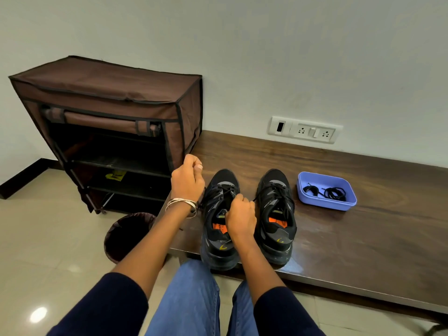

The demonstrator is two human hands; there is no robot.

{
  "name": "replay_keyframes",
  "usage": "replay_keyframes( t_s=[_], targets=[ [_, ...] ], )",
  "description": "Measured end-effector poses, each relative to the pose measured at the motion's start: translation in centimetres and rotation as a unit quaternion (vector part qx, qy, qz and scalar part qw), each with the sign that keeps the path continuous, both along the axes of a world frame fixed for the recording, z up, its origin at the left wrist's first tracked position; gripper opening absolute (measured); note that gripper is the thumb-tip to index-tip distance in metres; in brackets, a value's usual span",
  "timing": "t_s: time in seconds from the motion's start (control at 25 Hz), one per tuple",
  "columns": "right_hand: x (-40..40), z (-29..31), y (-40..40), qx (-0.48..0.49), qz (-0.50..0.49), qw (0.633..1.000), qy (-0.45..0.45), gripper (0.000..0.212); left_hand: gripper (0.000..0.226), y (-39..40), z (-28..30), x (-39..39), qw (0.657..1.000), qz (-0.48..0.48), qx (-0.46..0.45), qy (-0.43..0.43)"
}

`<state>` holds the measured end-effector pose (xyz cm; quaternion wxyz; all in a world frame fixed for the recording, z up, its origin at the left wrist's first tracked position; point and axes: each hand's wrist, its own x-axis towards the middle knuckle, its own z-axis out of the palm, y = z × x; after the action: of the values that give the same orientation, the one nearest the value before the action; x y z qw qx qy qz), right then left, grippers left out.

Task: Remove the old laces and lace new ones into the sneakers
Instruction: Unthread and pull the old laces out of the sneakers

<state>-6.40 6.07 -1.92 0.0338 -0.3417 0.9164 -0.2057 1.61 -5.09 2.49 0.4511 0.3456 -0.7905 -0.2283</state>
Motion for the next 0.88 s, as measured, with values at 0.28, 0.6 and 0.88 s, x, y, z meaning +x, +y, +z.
replay_keyframes(
  t_s=[0.28,0.6,0.88],
  targets=[
    [0.1,0.1,0.0,0.003,0.008,1.0,0.008,0.025,0.043,1.3,-0.5,-0.4,0.941,-0.073,0.116,-0.31],
    [-0.2,0.2,-0.2,0.026,0.099,0.988,0.115,0.05,0.038,5.3,-2.4,-2.2,0.923,0.033,0.105,-0.368],
    [-1.0,0.8,-2.4,0.062,0.151,0.97,0.179,0.03,0.033,4.6,-4.0,-1.4,0.948,0.077,0.14,-0.276]
  ],
)
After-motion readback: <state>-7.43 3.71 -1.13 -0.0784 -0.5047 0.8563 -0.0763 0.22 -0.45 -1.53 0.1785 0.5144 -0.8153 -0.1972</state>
